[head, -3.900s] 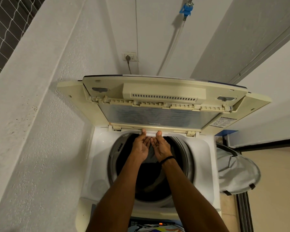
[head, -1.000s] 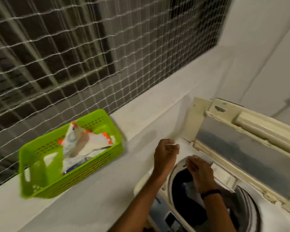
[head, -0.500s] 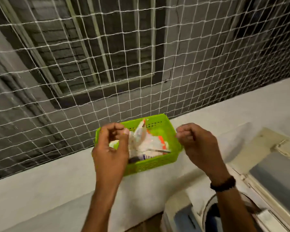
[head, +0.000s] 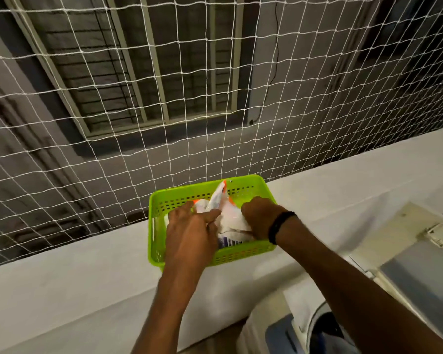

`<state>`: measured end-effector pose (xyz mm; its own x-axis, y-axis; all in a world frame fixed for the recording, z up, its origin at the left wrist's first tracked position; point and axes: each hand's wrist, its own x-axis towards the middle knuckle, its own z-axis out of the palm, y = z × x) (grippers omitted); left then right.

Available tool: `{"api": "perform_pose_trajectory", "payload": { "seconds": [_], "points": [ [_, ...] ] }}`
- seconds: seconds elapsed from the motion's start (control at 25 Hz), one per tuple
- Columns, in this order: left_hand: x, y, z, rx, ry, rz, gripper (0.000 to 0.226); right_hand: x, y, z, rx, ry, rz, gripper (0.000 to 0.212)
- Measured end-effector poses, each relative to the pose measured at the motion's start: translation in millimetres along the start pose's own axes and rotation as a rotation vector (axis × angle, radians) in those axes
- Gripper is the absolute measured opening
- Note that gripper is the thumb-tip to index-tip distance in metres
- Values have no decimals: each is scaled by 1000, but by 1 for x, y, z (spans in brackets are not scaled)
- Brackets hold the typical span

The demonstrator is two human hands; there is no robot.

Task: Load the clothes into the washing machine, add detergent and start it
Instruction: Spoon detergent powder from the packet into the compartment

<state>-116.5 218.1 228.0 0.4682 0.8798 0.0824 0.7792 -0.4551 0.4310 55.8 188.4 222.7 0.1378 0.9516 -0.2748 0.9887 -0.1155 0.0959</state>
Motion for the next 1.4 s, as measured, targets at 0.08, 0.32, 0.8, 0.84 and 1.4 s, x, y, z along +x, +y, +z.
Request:
{"api": "perform_pose_trajectory", "payload": {
  "seconds": [0.08, 0.32, 0.8, 0.84, 1.4],
  "points": [
    [4, 1, 4, 20, -23, -58, 37, 2, -1, -2, 16, -32, -7, 30],
    [7, -2, 12, -195, 94, -90, 45, 1, 1, -7, 5, -87, -33, 32],
    [20, -29, 9, -428, 34, -42, 53, -28, -1, -18, 296, 345, 140, 19],
    [22, -31, 9, -419, 11, -61, 53, -32, 0, -19, 322, 385, 176, 17],
    [31, -40, 15, -675, -87, -75, 50, -20, 9, -9, 819, 119, 231, 20]
  ]
}}
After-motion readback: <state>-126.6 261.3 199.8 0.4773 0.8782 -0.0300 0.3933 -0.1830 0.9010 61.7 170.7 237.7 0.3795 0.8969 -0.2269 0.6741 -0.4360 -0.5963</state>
